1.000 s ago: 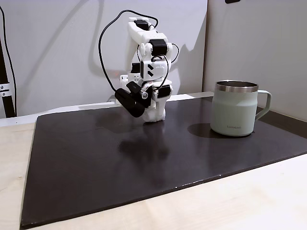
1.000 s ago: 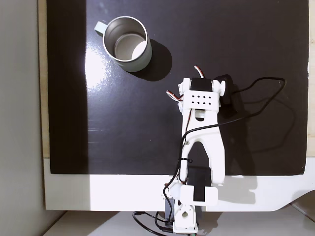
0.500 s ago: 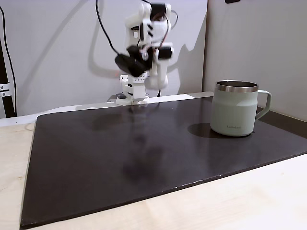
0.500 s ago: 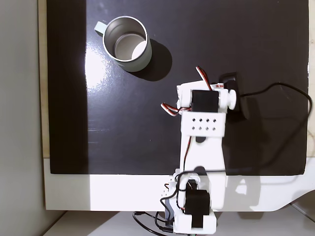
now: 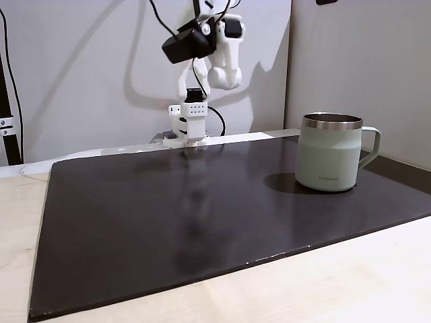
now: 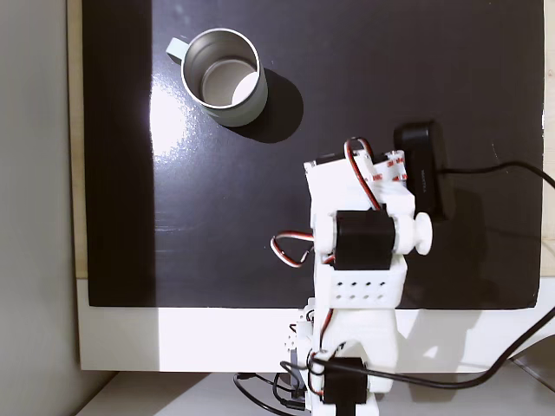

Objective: Grasp a gauze and put it in the cup.

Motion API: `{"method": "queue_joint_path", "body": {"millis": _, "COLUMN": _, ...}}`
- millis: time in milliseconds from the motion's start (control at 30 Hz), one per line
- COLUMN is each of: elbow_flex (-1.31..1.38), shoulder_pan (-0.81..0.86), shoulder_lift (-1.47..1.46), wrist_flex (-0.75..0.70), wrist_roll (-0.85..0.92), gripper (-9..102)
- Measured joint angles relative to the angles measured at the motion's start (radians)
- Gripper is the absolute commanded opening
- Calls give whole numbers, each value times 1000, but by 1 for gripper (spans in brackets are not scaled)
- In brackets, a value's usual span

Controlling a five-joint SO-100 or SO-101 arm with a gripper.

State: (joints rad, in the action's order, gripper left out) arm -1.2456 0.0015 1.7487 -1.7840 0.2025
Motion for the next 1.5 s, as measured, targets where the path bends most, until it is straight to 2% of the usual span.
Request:
{"method": "queue_joint_path", "body": {"millis": 433, "elbow_flex": 732, "shoulder_pan": -87, "shoulder_lift": -565, "wrist_flex": -8, "wrist_roll": -46, "gripper": 0}}
{"method": "queue_joint_path", "body": {"millis": 900, "elbow_flex": 1256, "shoulder_pan": -281, "shoulder_lift": -980, "wrist_flex": -6, "wrist_roll": -78, "gripper": 0}}
{"method": "queue_joint_path", "body": {"millis": 1200, "elbow_flex": 1304, "shoulder_pan": -382, "shoulder_lift": -1046, "wrist_flex": 87, "wrist_roll": -98, "gripper": 1}}
{"method": "queue_joint_path", "body": {"millis": 1400, "elbow_flex": 1304, "shoulder_pan": -417, "shoulder_lift": -1068, "wrist_flex": 101, "wrist_roll": -117, "gripper": 2}}
{"method": "queue_joint_path", "body": {"millis": 1500, "elbow_flex": 1308, "shoulder_pan": -405, "shoulder_lift": -1077, "wrist_flex": 101, "wrist_roll": -118, "gripper": 9}}
